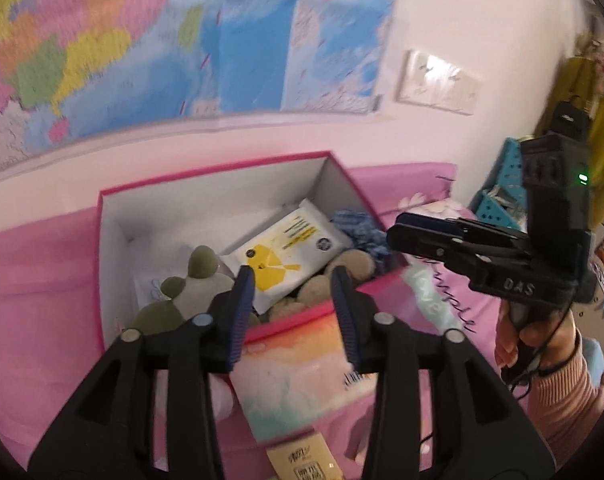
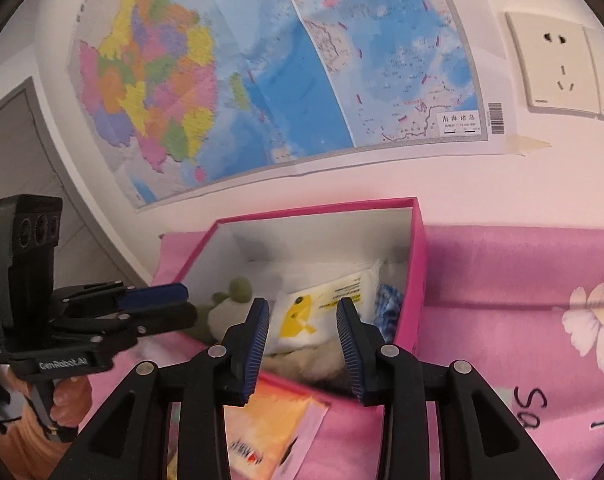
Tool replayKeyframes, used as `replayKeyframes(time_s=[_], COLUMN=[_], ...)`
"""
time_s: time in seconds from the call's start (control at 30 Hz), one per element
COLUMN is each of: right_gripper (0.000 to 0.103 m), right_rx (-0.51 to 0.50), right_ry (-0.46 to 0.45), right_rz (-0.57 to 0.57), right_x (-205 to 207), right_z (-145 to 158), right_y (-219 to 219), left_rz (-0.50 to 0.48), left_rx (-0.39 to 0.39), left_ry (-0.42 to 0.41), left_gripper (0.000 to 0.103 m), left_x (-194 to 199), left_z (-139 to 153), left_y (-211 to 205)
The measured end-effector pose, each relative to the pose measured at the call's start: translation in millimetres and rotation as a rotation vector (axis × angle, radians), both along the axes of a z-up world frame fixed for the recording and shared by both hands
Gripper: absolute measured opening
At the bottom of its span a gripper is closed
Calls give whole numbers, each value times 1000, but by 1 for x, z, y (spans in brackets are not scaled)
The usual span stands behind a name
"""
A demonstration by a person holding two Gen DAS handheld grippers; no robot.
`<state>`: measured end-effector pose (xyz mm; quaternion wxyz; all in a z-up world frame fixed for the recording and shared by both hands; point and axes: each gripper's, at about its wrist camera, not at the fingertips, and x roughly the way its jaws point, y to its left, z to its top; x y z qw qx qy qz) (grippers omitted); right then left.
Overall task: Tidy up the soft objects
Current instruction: 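Lower the wipes pack into the box and open the right tool, then move the right tool to the green-and-white plastic bag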
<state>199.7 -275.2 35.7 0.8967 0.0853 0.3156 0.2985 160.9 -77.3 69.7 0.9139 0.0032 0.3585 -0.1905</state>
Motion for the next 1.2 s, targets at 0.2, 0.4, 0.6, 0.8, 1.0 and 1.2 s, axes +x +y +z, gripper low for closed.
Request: replayKeyframes(time_s=[0.2, 0.4, 0.6, 0.8, 1.0, 1.2], right_gripper=[45, 47, 48, 48, 48, 48], right_rx=[39, 81, 73, 69, 69, 57], right_ry=[-33, -1, 63, 163, 260, 282], right_rz=[51, 113, 167, 200, 235, 301], right_x=[-38, -70, -96, -118, -132, -143], right_z=[8, 0, -24, -62, -95, -103], right_y=[-9, -12, -4, 3, 16, 38], left_rz=[-46, -56, -43, -9, 45, 97], left_rx=[-43, -73, -54, -71, -77, -78], left_ry=[-72, -62, 5, 105, 185, 216], left_gripper=[46, 47, 47, 47, 47, 47], left_x=[-49, -80, -105, -119, -131, -142], left_z=[9, -4, -37, -77, -106, -117], left_y=[17, 34, 41, 52, 64, 80])
